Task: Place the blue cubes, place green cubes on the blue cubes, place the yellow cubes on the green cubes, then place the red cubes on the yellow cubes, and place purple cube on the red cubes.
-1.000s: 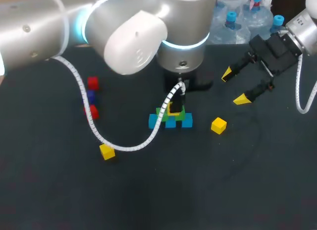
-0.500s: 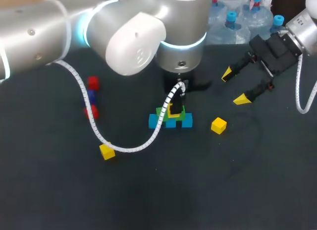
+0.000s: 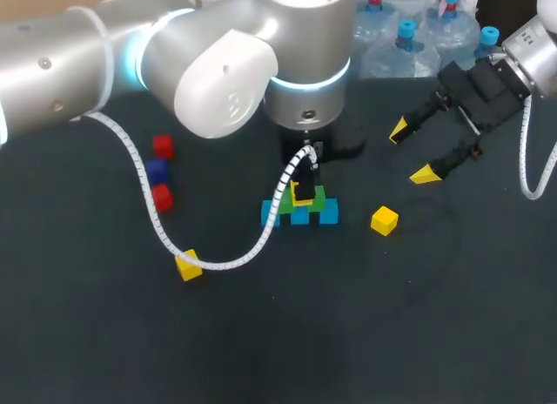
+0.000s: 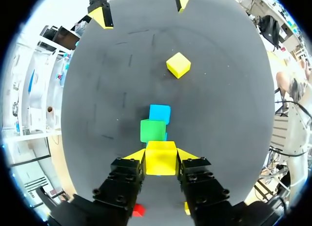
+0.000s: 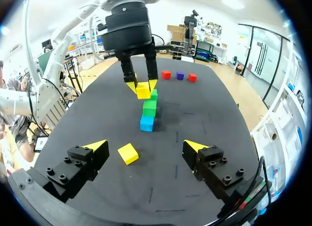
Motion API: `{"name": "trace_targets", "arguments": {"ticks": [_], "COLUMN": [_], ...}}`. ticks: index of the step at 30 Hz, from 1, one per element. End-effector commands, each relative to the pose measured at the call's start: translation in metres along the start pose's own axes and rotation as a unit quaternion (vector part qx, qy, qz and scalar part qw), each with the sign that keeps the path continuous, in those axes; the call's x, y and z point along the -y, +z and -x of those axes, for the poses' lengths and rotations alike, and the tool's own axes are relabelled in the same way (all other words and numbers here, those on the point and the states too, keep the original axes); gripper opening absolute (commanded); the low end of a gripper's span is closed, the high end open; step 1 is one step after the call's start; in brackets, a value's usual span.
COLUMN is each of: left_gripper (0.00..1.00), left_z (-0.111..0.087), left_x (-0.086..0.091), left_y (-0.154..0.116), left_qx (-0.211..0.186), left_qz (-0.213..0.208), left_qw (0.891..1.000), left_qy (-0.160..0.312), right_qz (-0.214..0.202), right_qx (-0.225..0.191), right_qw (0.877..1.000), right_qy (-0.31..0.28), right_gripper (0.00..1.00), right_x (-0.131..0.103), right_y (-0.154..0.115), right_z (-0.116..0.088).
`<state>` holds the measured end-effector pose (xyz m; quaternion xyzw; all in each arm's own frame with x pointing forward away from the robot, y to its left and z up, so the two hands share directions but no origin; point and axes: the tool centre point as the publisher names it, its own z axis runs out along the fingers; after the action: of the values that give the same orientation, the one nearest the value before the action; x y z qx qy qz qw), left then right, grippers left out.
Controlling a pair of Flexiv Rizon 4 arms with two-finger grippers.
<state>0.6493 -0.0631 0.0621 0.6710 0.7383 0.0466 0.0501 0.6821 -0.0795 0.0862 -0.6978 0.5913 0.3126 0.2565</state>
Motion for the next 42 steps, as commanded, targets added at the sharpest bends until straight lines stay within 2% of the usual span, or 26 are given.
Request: {"name": "trace_targets", "arguments": {"ticks": [1,42], "left_gripper": [0.0,0.0], "left_z": [0.0004,0.0011], "left_x": [-0.0036,-0.0121], "left_y": [-0.0006,0.0045], "left_qx": [-0.002,-0.006], "left_qz": [-0.002,-0.012], "left_qw": [1.0,1.0], "left_qy": [0.002,0.007], "right_qz": [0.0,0.0], "right_qx": [0.001,0.001], "right_qw": [1.0,1.0], "right_qy": [-0.001,-0.001], "right_gripper": [1.0,1.0], "right_x": [0.0,0.0], "right_y": [0.0004,0.0004], "right_z": [-0.0002,-0.0002]}}
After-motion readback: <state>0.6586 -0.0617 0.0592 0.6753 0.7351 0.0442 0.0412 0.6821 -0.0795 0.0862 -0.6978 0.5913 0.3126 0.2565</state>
